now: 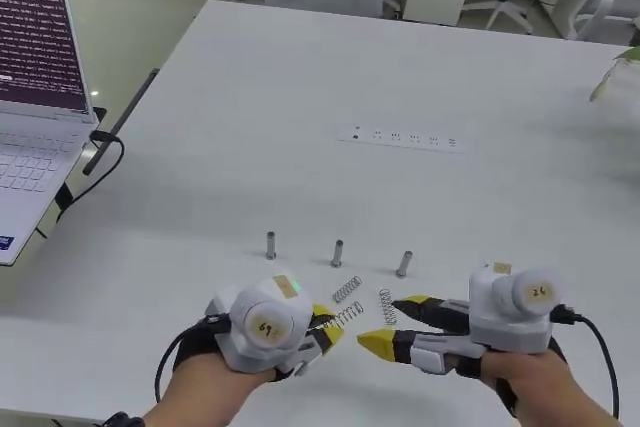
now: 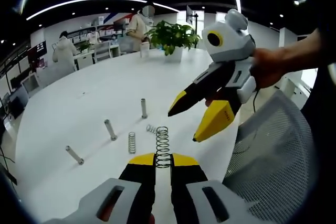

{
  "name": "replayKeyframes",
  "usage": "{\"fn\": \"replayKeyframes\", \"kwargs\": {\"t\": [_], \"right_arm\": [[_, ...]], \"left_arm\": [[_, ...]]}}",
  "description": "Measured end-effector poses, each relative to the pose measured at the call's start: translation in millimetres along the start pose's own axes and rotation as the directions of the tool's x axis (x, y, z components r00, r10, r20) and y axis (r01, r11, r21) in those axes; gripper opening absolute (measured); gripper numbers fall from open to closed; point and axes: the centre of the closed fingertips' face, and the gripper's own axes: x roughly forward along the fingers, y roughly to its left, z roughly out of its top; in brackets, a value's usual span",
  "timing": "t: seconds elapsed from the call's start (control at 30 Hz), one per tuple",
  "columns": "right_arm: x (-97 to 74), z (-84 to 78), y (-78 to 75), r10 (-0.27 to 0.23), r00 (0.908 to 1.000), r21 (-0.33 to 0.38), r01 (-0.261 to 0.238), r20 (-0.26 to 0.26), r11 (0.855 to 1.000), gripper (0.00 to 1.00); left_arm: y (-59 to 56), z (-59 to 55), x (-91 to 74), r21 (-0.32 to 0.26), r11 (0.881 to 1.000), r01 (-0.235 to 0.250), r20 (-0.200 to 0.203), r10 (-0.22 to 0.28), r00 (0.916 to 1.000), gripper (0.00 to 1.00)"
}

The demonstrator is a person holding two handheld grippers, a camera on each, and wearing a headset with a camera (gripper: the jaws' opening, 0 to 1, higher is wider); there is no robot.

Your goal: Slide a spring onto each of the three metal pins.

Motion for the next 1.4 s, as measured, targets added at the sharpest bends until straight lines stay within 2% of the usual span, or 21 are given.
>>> {"fn": "replayKeyframes", "kwargs": {"t": [0.3, 0.67, 1.17, 1.4], "right_arm": [[5.0, 4.7, 2.5, 0.023, 0.9996, 0.040, -0.024, 0.019, 0.999, 0.39], [9.5, 1.0, 5.8, 0.044, 0.9990, 0.079, -0.045, 0.011, 0.996, 0.24], [9.7, -0.8, 10.5, 0.062, 0.9979, 0.114, -0.064, 0.017, 0.991, 0.18], [6.0, 5.1, 11.1, 0.061, 0.9976, 0.113, -0.065, 0.033, 0.991, 0.15]], "left_arm": [[-9.0, 6.4, 0.9, 0.021, 1.000, 0.022, 0.009, -0.022, 0.9997, 0.02], [-15.7, 10.3, 1.3, 0.040, 0.998, 0.037, 0.013, -0.038, 0.9992, 0.02], [-16.5, 6.8, 2.0, 0.072, 0.997, 0.038, 0.003, -0.038, 0.9993, 0.02], [-15.3, 7.2, 3.3, 0.090, 0.995, 0.036, -0.002, -0.036, 0.9994, 0.02]]}}
